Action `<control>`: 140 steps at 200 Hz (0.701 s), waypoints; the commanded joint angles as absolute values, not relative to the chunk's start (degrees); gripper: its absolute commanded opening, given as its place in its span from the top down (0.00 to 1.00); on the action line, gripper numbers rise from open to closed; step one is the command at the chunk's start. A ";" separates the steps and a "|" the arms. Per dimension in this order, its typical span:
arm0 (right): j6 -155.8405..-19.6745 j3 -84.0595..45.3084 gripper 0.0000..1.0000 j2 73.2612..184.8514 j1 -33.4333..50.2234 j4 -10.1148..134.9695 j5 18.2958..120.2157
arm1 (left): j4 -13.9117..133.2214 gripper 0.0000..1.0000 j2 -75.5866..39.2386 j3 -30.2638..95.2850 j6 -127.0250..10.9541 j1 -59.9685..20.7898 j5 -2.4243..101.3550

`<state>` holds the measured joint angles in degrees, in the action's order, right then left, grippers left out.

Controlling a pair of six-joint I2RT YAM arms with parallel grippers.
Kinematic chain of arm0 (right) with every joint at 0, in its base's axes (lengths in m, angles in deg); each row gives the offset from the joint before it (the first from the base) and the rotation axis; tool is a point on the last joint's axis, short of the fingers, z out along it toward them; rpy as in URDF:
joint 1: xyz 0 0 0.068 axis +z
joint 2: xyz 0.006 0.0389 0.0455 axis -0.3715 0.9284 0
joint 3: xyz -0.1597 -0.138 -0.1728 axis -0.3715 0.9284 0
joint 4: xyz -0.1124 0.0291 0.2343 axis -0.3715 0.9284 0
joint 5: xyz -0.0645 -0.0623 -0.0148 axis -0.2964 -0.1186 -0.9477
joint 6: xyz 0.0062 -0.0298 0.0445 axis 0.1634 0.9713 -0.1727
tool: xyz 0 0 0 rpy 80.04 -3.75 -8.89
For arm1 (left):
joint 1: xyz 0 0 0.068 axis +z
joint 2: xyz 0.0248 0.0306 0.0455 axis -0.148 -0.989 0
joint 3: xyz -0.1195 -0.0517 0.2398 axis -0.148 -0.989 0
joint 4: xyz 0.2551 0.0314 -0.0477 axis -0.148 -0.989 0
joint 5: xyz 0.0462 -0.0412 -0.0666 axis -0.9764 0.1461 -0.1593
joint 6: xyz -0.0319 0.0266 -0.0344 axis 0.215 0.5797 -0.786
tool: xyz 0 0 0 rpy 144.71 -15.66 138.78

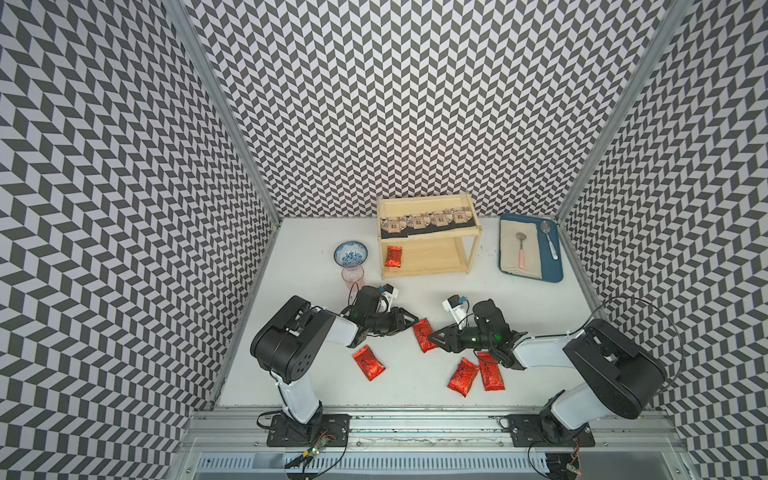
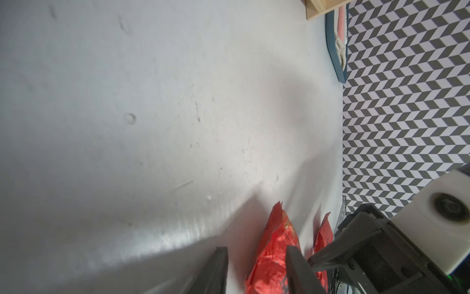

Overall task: Place the tea bags on the shelf by color
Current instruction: Pick up the tea bag from the center of the board.

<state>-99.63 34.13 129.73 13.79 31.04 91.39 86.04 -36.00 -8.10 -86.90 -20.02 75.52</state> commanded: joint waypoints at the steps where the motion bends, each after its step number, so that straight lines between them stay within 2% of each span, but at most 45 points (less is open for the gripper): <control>1: -98.70 34.90 0.62 131.01 13.05 27.41 92.21 | 86.50 0.66 -35.59 -9.23 -86.26 -20.33 75.12; 89: -98.06 34.48 0.62 129.20 10.84 29.42 93.22 | 84.45 0.98 -33.66 -8.79 -85.84 -20.23 74.72; 140: -99.79 34.09 0.61 123.27 7.59 32.85 93.65 | 82.74 1.00 -30.03 -8.88 -85.67 -19.89 74.10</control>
<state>-98.93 34.77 127.89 9.33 32.16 93.11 84.05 -32.63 -8.63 -86.70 -20.02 74.47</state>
